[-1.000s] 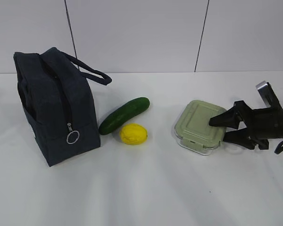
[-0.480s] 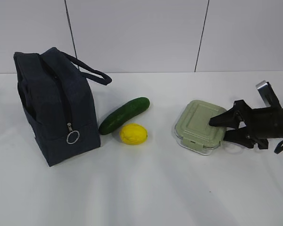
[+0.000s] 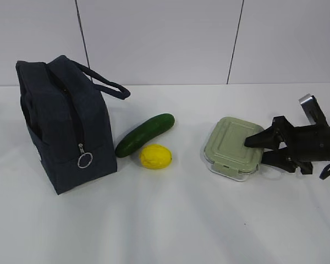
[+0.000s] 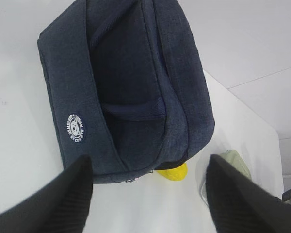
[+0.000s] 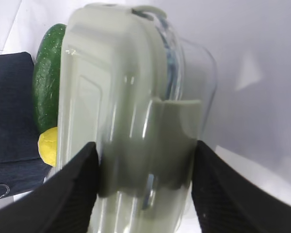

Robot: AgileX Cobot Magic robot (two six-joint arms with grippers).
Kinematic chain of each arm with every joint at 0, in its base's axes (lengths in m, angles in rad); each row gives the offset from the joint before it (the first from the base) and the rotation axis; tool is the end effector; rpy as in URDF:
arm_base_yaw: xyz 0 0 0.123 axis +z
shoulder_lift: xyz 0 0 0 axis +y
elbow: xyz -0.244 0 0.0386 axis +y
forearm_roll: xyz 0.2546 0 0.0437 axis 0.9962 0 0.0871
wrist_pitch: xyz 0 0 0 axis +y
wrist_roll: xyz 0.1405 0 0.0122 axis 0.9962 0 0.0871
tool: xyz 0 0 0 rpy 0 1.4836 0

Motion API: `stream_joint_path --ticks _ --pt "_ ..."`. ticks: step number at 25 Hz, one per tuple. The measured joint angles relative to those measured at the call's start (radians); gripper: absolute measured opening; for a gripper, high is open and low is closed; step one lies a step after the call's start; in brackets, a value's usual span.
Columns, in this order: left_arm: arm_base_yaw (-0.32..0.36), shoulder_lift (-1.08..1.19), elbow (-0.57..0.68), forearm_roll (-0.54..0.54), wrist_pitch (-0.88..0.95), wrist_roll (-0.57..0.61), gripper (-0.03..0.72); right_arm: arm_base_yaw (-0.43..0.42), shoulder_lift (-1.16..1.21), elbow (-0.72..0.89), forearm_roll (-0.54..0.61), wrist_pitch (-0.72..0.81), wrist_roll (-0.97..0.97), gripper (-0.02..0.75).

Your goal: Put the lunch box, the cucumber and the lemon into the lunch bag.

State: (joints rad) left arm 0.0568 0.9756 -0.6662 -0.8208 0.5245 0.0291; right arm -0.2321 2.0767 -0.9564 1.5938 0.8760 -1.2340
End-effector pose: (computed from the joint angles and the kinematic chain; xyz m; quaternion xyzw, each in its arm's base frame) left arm 0.2619 -0.0369 0.2369 -0.2480 0.8369 -0.3053 0.3807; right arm 0.3661 0.0248 0.0313 0.1461 0.8655 0.4239 0.2234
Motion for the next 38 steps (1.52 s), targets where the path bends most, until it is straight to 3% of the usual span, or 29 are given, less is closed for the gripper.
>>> stream_joint_path --ticks 38 --pt "0.000 0.000 0.000 0.001 0.000 0.000 0.530 0.000 0.000 0.000 0.006 0.008 0.000 0.431"
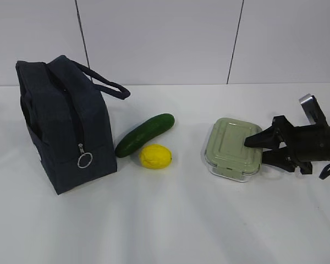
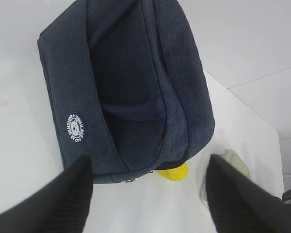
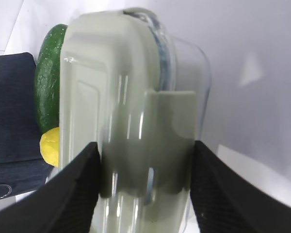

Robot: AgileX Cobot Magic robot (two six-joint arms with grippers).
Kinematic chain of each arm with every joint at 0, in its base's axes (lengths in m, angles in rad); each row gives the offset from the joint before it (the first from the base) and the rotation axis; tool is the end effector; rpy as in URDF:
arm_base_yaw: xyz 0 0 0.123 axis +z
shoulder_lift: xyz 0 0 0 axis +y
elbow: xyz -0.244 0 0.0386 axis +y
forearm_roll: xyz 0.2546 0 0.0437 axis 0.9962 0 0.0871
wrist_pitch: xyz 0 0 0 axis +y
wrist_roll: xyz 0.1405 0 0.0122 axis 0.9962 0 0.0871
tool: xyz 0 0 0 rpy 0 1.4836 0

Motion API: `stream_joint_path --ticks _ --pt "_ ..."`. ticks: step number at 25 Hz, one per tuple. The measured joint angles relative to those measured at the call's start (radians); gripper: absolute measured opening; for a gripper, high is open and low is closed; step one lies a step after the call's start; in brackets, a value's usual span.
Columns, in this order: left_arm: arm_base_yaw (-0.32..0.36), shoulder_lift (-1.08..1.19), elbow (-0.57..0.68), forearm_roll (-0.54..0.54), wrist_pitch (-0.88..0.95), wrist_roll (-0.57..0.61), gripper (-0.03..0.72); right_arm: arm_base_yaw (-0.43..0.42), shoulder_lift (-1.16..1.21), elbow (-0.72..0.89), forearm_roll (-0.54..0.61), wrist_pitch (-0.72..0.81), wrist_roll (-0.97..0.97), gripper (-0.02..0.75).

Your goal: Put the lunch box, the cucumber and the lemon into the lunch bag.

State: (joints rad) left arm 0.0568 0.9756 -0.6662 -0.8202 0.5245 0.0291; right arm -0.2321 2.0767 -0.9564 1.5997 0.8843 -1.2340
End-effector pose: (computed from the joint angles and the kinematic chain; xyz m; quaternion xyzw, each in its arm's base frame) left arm 0.2619 -0.0369 0.2369 -0.2479 0.8370 -0.3051 0.3807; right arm 0.3664 0.0255 0.0325 0.1470 0.8630 0.4282 0.2239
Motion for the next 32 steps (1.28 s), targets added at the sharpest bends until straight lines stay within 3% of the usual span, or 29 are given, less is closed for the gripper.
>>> stream_joint_path --ticks 32 --pt "0.000 0.000 0.000 0.002 0.000 0.000 0.530 0.000 0.000 0.000 0.002 0.025 -0.002 0.421"
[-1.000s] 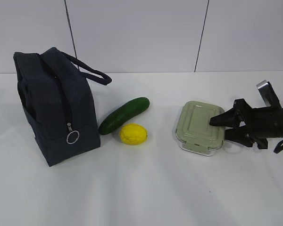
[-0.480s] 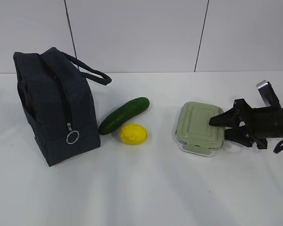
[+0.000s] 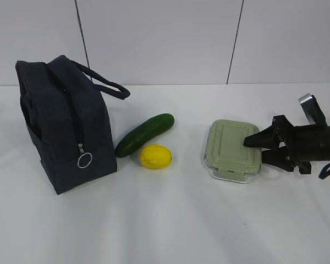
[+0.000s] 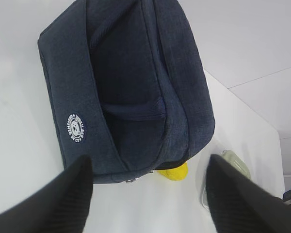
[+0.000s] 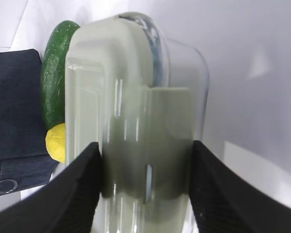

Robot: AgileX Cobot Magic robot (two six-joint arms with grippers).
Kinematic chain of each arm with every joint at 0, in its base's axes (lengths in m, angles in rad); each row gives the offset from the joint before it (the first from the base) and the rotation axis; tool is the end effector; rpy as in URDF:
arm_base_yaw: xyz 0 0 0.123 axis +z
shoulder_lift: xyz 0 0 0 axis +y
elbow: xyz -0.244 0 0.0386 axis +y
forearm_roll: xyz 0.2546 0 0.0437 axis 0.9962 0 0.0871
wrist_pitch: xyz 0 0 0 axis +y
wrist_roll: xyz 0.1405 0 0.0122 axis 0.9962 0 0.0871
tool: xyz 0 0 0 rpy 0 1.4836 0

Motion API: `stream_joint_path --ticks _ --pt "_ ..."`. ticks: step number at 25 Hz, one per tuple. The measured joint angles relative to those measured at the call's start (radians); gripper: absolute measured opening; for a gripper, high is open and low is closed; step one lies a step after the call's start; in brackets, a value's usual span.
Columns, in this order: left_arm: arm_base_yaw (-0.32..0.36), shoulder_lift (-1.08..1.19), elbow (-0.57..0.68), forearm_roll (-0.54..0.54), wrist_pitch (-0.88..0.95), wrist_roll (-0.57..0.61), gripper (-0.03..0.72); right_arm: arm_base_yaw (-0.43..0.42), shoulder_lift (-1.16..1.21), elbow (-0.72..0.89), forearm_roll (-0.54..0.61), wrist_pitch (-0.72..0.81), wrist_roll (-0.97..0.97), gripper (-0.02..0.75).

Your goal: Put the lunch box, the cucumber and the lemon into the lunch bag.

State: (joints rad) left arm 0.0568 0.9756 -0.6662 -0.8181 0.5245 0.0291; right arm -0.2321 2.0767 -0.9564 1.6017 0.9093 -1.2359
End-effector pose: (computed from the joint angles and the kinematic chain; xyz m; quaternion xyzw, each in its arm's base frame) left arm 0.2619 -0.0368 0.2368 -0.2473 0.8374 -0.3043 0.3809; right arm 0.3657 0.0279 0.0350 0.1426 0.8586 0.4390 0.2229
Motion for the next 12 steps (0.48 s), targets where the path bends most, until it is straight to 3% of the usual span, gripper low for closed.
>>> stream_joint_path --ticks 12 --pt "0.000 0.000 0.000 0.000 0.000 0.000 0.530 0.000 0.000 0.000 0.000 0.005 0.000 0.409"
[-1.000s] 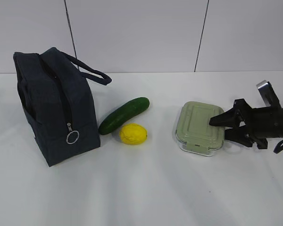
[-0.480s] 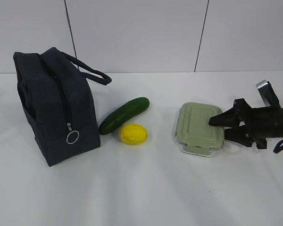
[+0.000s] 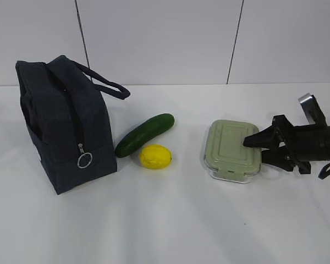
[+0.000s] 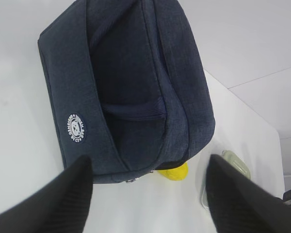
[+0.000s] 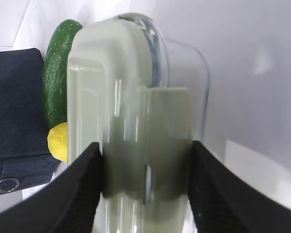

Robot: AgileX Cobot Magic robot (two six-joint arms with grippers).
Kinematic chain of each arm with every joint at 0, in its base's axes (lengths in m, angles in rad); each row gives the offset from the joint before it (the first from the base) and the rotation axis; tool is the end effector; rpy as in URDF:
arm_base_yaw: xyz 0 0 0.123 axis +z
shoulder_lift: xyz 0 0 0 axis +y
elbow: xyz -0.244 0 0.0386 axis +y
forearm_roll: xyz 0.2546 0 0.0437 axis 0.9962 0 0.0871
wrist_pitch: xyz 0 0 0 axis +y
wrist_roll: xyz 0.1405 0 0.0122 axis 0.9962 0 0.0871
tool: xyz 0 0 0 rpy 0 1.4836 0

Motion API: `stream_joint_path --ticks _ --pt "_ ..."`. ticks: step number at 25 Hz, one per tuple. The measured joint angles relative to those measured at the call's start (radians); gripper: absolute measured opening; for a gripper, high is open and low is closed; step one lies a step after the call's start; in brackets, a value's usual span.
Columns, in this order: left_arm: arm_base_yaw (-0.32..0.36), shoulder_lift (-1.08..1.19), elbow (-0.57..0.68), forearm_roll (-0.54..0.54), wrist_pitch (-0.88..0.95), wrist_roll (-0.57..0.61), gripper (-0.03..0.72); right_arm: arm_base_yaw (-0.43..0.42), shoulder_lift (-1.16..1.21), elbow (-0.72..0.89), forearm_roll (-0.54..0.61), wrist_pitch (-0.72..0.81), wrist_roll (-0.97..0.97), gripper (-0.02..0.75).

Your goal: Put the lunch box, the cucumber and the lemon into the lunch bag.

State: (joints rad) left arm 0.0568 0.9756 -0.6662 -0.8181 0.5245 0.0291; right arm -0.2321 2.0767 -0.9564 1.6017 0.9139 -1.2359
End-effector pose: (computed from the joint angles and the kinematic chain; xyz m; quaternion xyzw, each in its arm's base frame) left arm 0.2619 -0.0368 0.2368 -0.2473 0.8374 -0.3043 0.3809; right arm 0.3656 0.0283 0.0354 0.1418 0.8578 0.4410 0.2225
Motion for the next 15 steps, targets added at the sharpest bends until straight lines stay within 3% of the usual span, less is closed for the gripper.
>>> stream_joint_path --ticks 15 --pt "0.000 0.000 0.000 0.000 0.000 0.000 0.530 0.000 0.000 0.000 0.000 0.019 -0.008 0.408"
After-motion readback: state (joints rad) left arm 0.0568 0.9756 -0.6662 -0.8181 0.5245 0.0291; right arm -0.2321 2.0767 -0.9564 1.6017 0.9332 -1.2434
